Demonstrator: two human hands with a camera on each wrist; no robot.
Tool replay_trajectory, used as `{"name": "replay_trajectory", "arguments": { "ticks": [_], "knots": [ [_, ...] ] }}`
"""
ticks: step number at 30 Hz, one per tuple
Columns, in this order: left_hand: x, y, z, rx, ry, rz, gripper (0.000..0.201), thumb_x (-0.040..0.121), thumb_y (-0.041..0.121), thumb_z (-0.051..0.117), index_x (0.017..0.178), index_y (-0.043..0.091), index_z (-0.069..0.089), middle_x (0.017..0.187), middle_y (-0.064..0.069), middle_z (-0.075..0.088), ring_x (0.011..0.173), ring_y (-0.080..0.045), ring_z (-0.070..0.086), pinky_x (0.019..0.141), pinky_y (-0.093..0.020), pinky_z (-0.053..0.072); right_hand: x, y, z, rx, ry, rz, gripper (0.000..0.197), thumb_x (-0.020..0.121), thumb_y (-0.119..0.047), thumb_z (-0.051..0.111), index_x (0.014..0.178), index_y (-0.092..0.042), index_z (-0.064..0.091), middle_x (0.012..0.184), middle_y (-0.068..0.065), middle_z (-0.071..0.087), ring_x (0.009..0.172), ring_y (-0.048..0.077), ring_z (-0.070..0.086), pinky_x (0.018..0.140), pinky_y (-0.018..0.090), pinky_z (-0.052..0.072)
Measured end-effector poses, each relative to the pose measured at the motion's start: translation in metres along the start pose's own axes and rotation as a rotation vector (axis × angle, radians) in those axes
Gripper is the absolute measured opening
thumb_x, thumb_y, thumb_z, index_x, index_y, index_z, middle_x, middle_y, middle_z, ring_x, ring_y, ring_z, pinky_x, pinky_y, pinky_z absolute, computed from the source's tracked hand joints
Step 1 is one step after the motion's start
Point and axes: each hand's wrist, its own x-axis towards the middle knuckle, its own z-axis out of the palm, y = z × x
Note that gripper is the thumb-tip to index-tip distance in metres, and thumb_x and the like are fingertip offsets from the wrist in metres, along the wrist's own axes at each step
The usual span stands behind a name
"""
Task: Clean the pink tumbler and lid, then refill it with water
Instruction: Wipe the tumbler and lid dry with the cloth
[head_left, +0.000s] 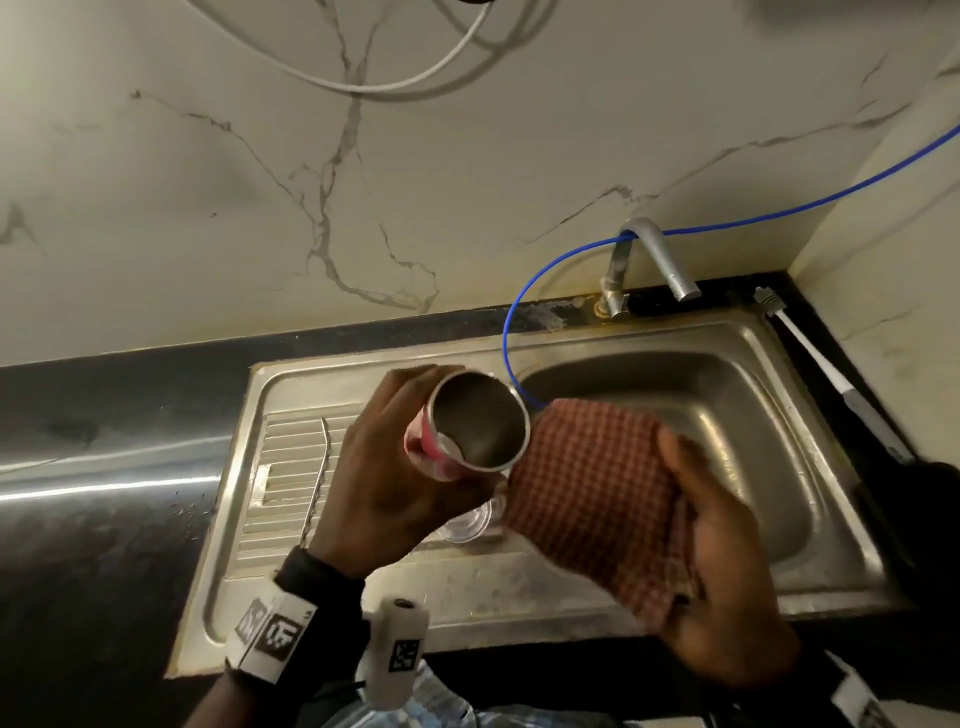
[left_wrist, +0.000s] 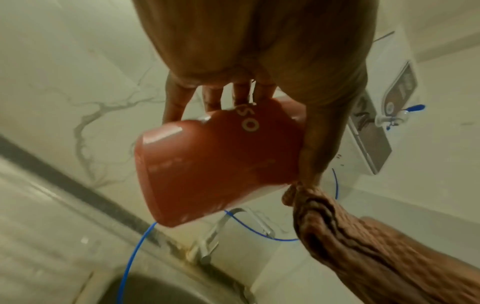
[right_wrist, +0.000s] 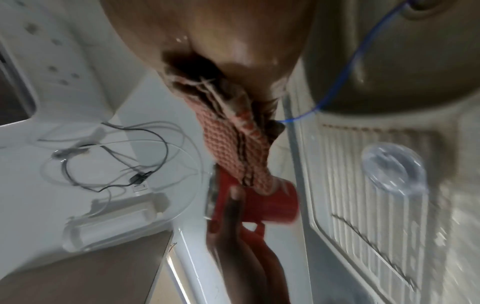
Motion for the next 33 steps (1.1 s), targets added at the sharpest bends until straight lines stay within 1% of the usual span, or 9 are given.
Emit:
{"name": "replay_trajectory", "arguments": {
  "ticks": [2, 6, 10, 13, 17, 22, 29, 31, 33],
  "knots": [
    [-0.011, -0.008, 0.004, 0.030, -0.094, -0.005, 0.089, 0.063, 0.043, 0.104, 0.139, 0.020, 0.064, 0.136, 0.006, 0.061, 0.127, -0.012, 0.061, 0.100, -0.041, 0.054, 0.001, -0.010, -0.003, -0.072, -0.088, -0.075, 0.037, 0.093, -0.036, 0.055, 0.100, -0.015, 0.083, 0.115, 0.010, 0.078, 0.101, 0.028, 0.077, 0.082, 0.047, 0.064],
    [-0.023, -0.006, 0.021, 0.045, -0.150, 0.018, 0.088, 0.066, 0.047, 0.099, 0.141, 0.017, 0.063, 0.135, 0.005, 0.061, 0.125, -0.017, 0.061, 0.100, -0.040, 0.053, 0.009, -0.015, 0.005, -0.412, -0.212, -0.394, 0.025, 0.091, -0.007, 0.066, 0.105, -0.019, 0.082, 0.116, 0.003, 0.078, 0.114, 0.021, 0.073, 0.100, 0.039, 0.057],
    [-0.025, -0.005, 0.031, -0.018, -0.121, -0.017, 0.087, 0.065, 0.039, 0.101, 0.141, 0.018, 0.064, 0.132, 0.004, 0.062, 0.123, -0.015, 0.062, 0.099, -0.040, 0.053, 0.019, 0.007, -0.002, -1.412, -0.493, -0.896, 0.034, 0.102, -0.010, 0.056, 0.130, -0.019, 0.072, 0.134, -0.005, 0.070, 0.131, 0.011, 0.061, 0.117, 0.038, 0.040],
    [-0.028, -0.005, 0.030, 0.061, -0.137, 0.017, 0.086, 0.067, 0.051, 0.096, 0.141, 0.022, 0.064, 0.134, 0.006, 0.061, 0.122, -0.020, 0.060, 0.099, -0.043, 0.052, 0.020, 0.019, -0.010, -1.680, -0.560, -0.802, 0.045, 0.097, -0.032, 0.048, 0.136, -0.023, 0.068, 0.134, -0.006, 0.070, 0.130, 0.009, 0.058, 0.120, 0.041, 0.027],
    [-0.036, -0.013, 0.030, 0.201, -0.174, 0.063, 0.088, 0.068, 0.061, 0.091, 0.143, 0.023, 0.064, 0.135, 0.006, 0.062, 0.116, -0.024, 0.060, 0.094, -0.049, 0.051, 0.002, 0.011, 0.001, -1.604, -0.613, -0.472, 0.036, 0.102, -0.035, 0.061, 0.138, -0.039, 0.063, 0.128, -0.034, 0.056, 0.114, -0.040, 0.032, 0.122, 0.018, 0.013],
    [-0.039, -0.013, 0.043, 0.277, -0.166, 0.148, 0.088, 0.067, 0.063, 0.089, 0.142, 0.023, 0.066, 0.133, 0.003, 0.064, 0.113, -0.027, 0.061, 0.092, -0.051, 0.051, 0.016, 0.007, 0.003, -1.733, -0.785, -0.228, 0.036, 0.090, -0.027, 0.057, 0.124, -0.026, 0.066, 0.124, -0.009, 0.069, 0.119, 0.008, 0.058, 0.115, 0.045, 0.037],
    [-0.046, -0.021, 0.053, 0.370, -0.235, 0.200, 0.087, 0.069, 0.065, 0.085, 0.146, 0.031, 0.060, 0.140, 0.006, 0.062, 0.123, -0.028, 0.061, 0.100, -0.061, 0.048, 0.035, 0.030, -0.010, -1.933, -0.902, -0.229, 0.063, 0.072, -0.027, 0.055, 0.135, -0.026, 0.057, 0.137, -0.003, 0.060, 0.134, 0.017, 0.049, 0.119, 0.049, 0.034],
    [-0.047, -0.022, 0.055, 0.370, -0.224, 0.226, 0.082, 0.071, 0.057, 0.085, 0.145, 0.028, 0.063, 0.142, 0.005, 0.062, 0.124, -0.030, 0.060, 0.097, -0.055, 0.051, 0.040, 0.037, -0.011, -1.801, -0.794, -0.079, 0.060, 0.069, -0.020, 0.055, 0.128, -0.020, 0.064, 0.127, 0.003, 0.067, 0.123, 0.021, 0.059, 0.108, 0.043, 0.047],
    [-0.049, -0.019, 0.057, 0.439, -0.208, 0.263, 0.077, 0.073, 0.050, 0.083, 0.144, 0.027, 0.065, 0.144, 0.006, 0.062, 0.125, -0.031, 0.059, 0.096, -0.051, 0.051, 0.039, 0.043, -0.018, -1.477, -0.613, 0.123, 0.053, 0.070, -0.013, 0.054, 0.121, -0.007, 0.067, 0.107, 0.019, 0.070, 0.094, 0.038, 0.067, 0.081, 0.041, 0.057]
  ]
}}
